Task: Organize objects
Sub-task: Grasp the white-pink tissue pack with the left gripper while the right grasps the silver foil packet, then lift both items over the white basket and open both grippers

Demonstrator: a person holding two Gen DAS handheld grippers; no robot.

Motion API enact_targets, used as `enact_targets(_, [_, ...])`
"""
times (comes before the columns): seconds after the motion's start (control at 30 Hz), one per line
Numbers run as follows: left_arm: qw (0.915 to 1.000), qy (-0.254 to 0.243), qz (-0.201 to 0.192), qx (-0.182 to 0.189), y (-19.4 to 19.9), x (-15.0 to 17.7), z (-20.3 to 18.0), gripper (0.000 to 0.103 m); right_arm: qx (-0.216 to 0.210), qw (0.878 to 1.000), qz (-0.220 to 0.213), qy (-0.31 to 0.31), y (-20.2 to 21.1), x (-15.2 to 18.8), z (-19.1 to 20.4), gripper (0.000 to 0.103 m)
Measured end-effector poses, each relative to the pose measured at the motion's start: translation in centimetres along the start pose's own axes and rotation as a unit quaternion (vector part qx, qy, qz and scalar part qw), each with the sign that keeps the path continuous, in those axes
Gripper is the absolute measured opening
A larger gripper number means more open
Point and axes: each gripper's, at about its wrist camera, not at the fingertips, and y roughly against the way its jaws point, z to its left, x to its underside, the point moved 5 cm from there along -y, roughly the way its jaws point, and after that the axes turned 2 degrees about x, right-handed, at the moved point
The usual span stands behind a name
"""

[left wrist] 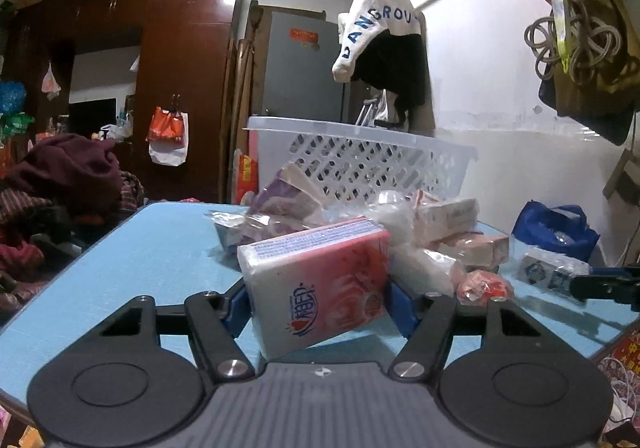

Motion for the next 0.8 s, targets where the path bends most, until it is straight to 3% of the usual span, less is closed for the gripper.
enact_targets(0.6, [0.9981, 0.007, -0.037, 0.049, 1.5, -1.9, 1.5, 0.071, -0.003, 0.999, -0.034, -0.037, 0.3, -1.1, -0.9, 0.045])
enact_targets(0.8, [0.9958, 0.008, -0.055, 0.073, 0.6, -6.6, 2.0, 0.071, -0.02, 0.997, -0.068, -0.037, -0.5, -5.9, -0.7, 0.045])
